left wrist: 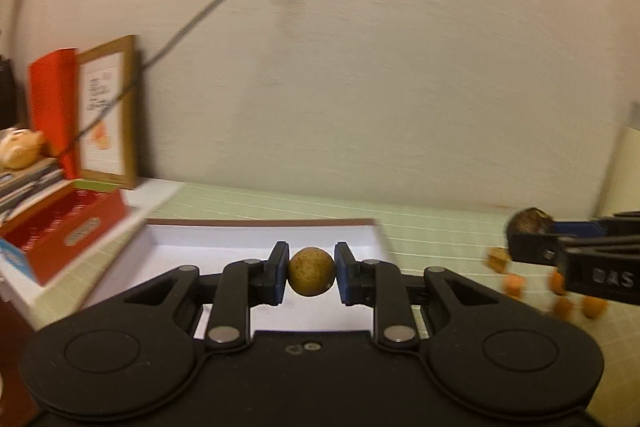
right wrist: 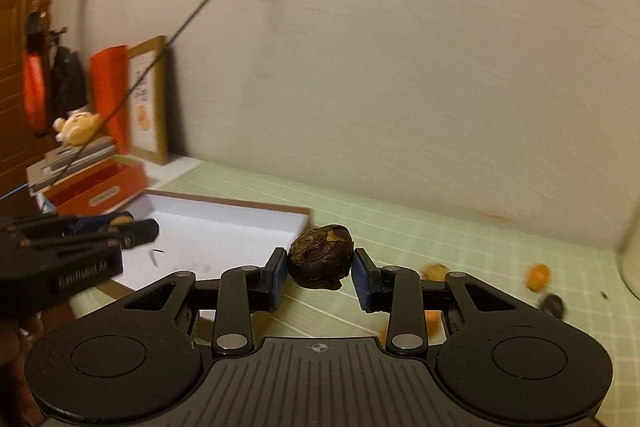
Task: Organize fruits
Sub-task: 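Carry both items over the white box and open both tools to drop them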
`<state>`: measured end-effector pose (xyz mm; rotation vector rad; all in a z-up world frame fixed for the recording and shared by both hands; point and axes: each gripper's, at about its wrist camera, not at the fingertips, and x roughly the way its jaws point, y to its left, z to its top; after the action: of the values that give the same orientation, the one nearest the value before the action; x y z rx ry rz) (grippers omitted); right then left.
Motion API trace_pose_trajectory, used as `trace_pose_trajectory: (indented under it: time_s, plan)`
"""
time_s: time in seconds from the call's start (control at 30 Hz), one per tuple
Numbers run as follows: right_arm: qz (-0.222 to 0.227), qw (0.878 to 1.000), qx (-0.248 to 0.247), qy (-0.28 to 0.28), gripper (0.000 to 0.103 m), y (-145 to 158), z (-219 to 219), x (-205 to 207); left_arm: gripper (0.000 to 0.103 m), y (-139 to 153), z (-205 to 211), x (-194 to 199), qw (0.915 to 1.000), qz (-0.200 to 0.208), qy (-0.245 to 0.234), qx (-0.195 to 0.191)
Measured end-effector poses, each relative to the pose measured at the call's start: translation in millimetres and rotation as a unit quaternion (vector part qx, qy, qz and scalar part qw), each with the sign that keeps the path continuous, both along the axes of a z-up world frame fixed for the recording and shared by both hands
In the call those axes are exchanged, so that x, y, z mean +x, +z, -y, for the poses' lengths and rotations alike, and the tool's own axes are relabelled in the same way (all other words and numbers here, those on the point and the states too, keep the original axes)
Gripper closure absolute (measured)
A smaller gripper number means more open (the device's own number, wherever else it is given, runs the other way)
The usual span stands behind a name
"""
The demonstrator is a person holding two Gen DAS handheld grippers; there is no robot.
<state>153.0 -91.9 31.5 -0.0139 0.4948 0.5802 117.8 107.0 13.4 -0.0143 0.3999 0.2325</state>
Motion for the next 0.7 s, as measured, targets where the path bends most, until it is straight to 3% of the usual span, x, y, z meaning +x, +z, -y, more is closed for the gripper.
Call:
trace_pose_trajectory:
  time_s: [0.37, 0.7]
  plan:
    - [-0.007, 0.999, -0.012, 0.051, 0.068, -14.0, -67.3, 16.4, 0.088, -12.0, -84.8, -1.6, 0.9939, -0.019, 0.108, -0.007]
    - [-0.015, 0.998, -0.023, 0.062, 0.068, -30.0, -85.2, 35.1, 0.088, -24.7, -129.9, 5.0, 0.9871, -0.041, 0.153, -0.024]
